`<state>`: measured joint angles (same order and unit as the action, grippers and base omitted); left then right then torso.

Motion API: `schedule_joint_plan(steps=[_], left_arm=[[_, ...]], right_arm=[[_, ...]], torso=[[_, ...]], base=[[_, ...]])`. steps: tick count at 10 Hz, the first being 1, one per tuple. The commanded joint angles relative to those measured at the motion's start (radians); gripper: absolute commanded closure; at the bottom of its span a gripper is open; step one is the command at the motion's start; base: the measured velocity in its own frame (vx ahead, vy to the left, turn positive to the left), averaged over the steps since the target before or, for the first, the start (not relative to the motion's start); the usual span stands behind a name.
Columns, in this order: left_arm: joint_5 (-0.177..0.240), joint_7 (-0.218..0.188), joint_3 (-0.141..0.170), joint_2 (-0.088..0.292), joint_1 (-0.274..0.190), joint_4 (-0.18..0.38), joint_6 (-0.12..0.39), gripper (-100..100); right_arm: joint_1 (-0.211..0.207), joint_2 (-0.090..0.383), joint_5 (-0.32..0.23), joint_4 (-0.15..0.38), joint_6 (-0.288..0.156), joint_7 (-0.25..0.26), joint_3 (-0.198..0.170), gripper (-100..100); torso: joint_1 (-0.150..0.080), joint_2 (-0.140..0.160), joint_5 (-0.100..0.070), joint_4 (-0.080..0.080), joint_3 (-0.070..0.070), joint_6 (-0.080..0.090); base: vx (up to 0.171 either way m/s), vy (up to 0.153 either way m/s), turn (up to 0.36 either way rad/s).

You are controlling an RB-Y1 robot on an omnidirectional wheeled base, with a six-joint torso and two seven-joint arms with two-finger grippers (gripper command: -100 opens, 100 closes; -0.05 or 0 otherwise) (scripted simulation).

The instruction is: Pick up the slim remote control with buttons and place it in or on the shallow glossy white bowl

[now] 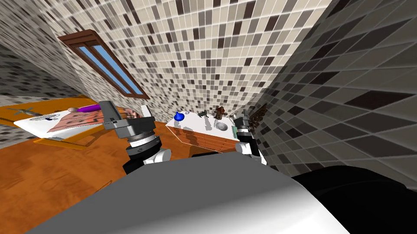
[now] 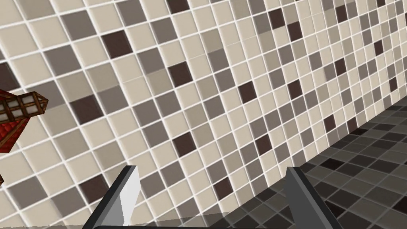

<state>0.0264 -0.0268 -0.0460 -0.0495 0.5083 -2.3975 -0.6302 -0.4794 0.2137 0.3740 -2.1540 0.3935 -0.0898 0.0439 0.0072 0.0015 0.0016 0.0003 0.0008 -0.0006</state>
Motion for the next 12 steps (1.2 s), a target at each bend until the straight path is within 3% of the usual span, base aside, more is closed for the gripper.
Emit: schedule_joint_plan(steps=[1, 2, 3, 4, 5, 6, 7, 8, 9, 10, 11, 12], left_arm=[[0.0, 0.0, 0.0, 0.0, 0.0, 0.0, 0.0, 0], [0.0, 0.0, 0.0, 0.0, 0.0, 0.0, 0.0, 0], [0.0, 0.0, 0.0, 0.0, 0.0, 0.0, 0.0, 0], [0.0, 0.0, 0.0, 0.0, 0.0, 0.0, 0.0, 0], [0.0, 0.0, 0.0, 0.0, 0.0, 0.0, 0.0, 0], [0.0, 0.0, 0.0, 0.0, 0.0, 0.0, 0.0, 0], [0.0, 0.0, 0.0, 0.0, 0.0, 0.0, 0.0, 0], [0.0, 0.0, 0.0, 0.0, 0.0, 0.0, 0.0, 0], [0.0, 0.0, 0.0, 0.0, 0.0, 0.0, 0.0, 0], [0.0, 0.0, 0.0, 0.0, 0.0, 0.0, 0.0, 0], [0.0, 0.0, 0.0, 0.0, 0.0, 0.0, 0.0, 0], [0.0, 0.0, 0.0, 0.0, 0.0, 0.0, 0.0, 0]], right_arm=[[-0.007, 0.022, 0.041, 0.028, -0.009, -0.025, 0.009, -100], [-0.012, 0.053, 0.076, 0.062, -0.043, -0.056, 0.025, -100], [-0.012, 0.053, 0.09, 0.062, -0.043, -0.056, 0.025, -100], [-0.018, 0.084, 0.128, 0.1, -0.08, -0.09, 0.041, -100], [-0.018, 0.084, 0.142, 0.1, -0.08, -0.09, 0.041, -100], [-0.024, 0.116, 0.182, 0.141, -0.12, -0.127, 0.057, -100], [-0.024, 0.116, 0.195, 0.141, -0.12, -0.127, 0.057, -100], [-0.03, 0.148, 0.233, 0.187, -0.16, -0.166, 0.073, -100], [-0.03, 0.148, 0.25, 0.187, -0.163, -0.166, 0.073, -100], [-0.038, 0.18, 0.287, 0.235, -0.203, -0.208, 0.089, -100], [-0.038, 0.18, 0.306, 0.237, -0.209, -0.208, 0.089, -100], [-0.046, 0.213, 0.34, 0.285, -0.24, -0.251, 0.105, -100]], torso=[[0.0, 0.0, 0.0, 0.0, 0.0, 0.0], [0.0, 0.0, 0.0, 0.0, 0.0, 0.001], [-0.001, 0.0, 0.0, 0.0, 0.0, 0.0], [-0.003, -0.001, 0.0, 0.0, 0.0, 0.001], [-0.002, -0.001, 0.0, 0.0, -0.001, 0.0], [-0.003, 0.0, 0.0, 0.0, 0.0, 0.001], [-0.002, 0.0, 0.0, 0.0, 0.0, 0.0], [-0.002, 0.0, 0.0, 0.0, 0.0, 0.001], [-0.001, -0.002, 0.0, 0.0, -0.001, 0.0], [-0.003, -0.002, 0.0, 0.0, -0.001, 0.001], [-0.003, -0.001, -0.001, 0.0, -0.001, 0.001], [-0.004, -0.001, 0.0, 0.0, 0.0, 0.001]], base=[[-0.001, 0.111, 0.176], [0.007, 0.109, 0.294], [0.018, 0.075, 0.147], [0.018, 0.092, 0.262], [0.01, 0.077, 0.18], [-0.007, 0.098, 0.327], [0.007, 0.084, 0.168], [0.047, 0.111, 0.328], [0.045, 0.069, 0.172], [0.03, 0.073, 0.288], [0.024, 0.061, 0.193], [0.036, 0.079, 0.326]])
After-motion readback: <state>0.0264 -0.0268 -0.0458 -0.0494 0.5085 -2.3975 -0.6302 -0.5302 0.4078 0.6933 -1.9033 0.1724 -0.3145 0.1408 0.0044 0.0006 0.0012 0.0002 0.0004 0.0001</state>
